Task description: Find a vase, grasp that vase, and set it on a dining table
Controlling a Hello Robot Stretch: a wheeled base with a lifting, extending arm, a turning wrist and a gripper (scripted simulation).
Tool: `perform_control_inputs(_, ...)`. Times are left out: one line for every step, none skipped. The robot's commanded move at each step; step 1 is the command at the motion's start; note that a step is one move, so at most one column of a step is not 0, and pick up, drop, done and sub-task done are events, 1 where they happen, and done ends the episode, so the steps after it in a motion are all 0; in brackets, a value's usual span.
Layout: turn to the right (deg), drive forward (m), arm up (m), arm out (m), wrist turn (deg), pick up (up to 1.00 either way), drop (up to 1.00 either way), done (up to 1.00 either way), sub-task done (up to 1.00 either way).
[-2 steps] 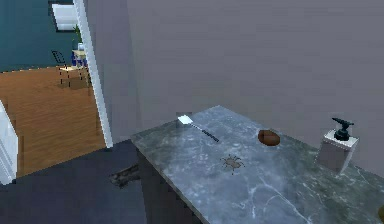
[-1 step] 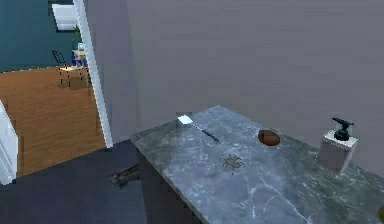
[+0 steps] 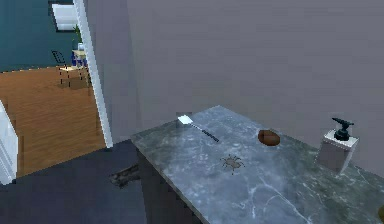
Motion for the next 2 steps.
perform_control_inputs(0.0,0.00,0.10,0.00,0.0,0.00,0.00,0.00,0.00)
perform_control_inputs(0.0,0.00,0.00,0.00,-45.0,0.00,0.00,0.00,0.00)
